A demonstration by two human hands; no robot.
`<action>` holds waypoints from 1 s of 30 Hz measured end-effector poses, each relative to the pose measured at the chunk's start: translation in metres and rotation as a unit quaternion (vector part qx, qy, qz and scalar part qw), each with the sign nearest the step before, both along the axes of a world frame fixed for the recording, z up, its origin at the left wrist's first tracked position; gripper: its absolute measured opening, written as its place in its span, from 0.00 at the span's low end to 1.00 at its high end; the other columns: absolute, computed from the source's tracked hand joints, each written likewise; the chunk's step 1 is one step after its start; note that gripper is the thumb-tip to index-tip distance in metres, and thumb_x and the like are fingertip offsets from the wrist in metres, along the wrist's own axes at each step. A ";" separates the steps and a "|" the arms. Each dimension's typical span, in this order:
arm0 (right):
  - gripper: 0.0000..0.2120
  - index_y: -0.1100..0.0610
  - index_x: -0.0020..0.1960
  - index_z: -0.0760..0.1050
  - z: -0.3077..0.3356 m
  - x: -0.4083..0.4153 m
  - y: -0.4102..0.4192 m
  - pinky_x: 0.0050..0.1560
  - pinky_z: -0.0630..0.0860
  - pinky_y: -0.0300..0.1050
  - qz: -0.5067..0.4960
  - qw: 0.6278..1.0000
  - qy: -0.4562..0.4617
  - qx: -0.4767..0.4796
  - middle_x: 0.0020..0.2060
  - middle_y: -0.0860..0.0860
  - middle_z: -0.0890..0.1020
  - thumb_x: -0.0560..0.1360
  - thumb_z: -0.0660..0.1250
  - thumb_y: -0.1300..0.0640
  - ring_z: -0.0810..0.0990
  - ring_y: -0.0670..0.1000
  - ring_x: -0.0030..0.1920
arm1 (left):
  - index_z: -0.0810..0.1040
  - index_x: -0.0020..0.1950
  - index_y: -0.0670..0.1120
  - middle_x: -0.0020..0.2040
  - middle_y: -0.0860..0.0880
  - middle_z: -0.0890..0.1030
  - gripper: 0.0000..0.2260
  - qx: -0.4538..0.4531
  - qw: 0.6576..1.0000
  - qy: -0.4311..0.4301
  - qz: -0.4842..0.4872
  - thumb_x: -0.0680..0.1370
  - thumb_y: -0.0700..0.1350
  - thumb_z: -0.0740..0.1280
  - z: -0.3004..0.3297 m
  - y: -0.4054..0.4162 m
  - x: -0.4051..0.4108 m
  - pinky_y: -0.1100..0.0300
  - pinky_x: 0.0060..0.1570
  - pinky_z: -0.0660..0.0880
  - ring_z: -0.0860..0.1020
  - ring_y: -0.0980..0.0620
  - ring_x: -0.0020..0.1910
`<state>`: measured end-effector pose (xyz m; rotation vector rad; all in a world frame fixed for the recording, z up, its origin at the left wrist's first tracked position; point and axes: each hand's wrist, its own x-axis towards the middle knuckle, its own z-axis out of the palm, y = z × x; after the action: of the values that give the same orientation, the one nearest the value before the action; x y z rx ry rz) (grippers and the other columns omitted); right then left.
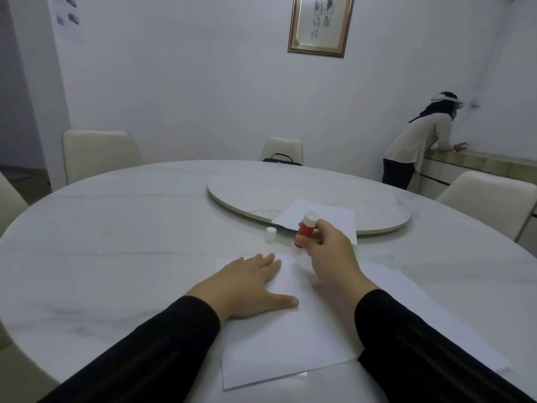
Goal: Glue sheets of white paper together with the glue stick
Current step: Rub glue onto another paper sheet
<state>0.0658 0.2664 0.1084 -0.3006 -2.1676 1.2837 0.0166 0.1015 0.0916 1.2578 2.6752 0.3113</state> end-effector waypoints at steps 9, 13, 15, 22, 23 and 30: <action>0.07 0.47 0.42 0.77 -0.005 -0.012 0.001 0.40 0.66 0.31 0.008 0.995 -0.053 0.085 0.41 0.44 0.82 0.72 0.69 0.59 0.77 0.40 0.44 | 0.43 0.77 0.52 0.78 0.57 0.43 0.43 -0.022 1.000 -0.019 0.001 0.71 0.72 0.55 0.000 0.001 -0.001 0.57 0.72 0.39 0.41 0.58 0.76; 0.07 0.47 0.42 0.76 -0.007 -0.012 0.001 0.42 0.67 0.31 0.007 0.994 -0.052 0.092 0.43 0.44 0.82 0.73 0.68 0.60 0.78 0.43 0.47 | 0.43 0.77 0.53 0.78 0.58 0.42 0.43 -0.040 0.999 -0.034 0.007 0.71 0.72 0.56 0.006 0.002 0.000 0.57 0.71 0.39 0.40 0.58 0.76; 0.07 0.48 0.42 0.76 -0.007 -0.012 0.003 0.42 0.68 0.32 0.005 0.991 -0.074 0.108 0.42 0.44 0.82 0.74 0.66 0.61 0.78 0.45 0.47 | 0.42 0.77 0.54 0.78 0.59 0.42 0.43 -0.051 0.998 -0.040 0.011 0.71 0.72 0.57 0.008 0.003 0.000 0.57 0.71 0.39 0.40 0.58 0.76; 0.03 0.52 0.43 0.76 -0.002 -0.001 0.007 0.48 0.73 0.42 0.002 0.992 -0.046 0.120 0.42 0.45 0.82 0.74 0.66 0.60 0.78 0.49 0.47 | 0.43 0.77 0.54 0.78 0.57 0.43 0.43 -0.053 0.998 -0.037 0.012 0.70 0.72 0.57 0.009 0.004 0.000 0.56 0.72 0.40 0.42 0.57 0.76; 0.04 0.51 0.43 0.76 0.000 0.002 0.007 0.46 0.72 0.39 -0.006 0.994 -0.011 0.106 0.40 0.43 0.82 0.74 0.66 0.60 0.79 0.47 0.46 | 0.44 0.77 0.54 0.78 0.58 0.43 0.43 -0.047 0.998 -0.040 0.016 0.70 0.72 0.58 0.010 0.004 0.001 0.56 0.72 0.41 0.42 0.56 0.76; 0.04 0.51 0.45 0.77 -0.005 0.008 0.002 0.44 0.70 0.37 0.013 0.990 -0.059 0.124 0.41 0.42 0.80 0.74 0.68 0.59 0.76 0.41 0.44 | 0.44 0.77 0.58 0.77 0.62 0.43 0.44 -0.070 0.996 -0.052 0.029 0.68 0.72 0.61 0.017 0.006 0.000 0.51 0.73 0.45 0.43 0.57 0.76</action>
<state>0.0736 0.2684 0.1034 -0.2537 -2.4083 1.0181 0.0170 0.1074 0.1087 1.0937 2.5984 0.1886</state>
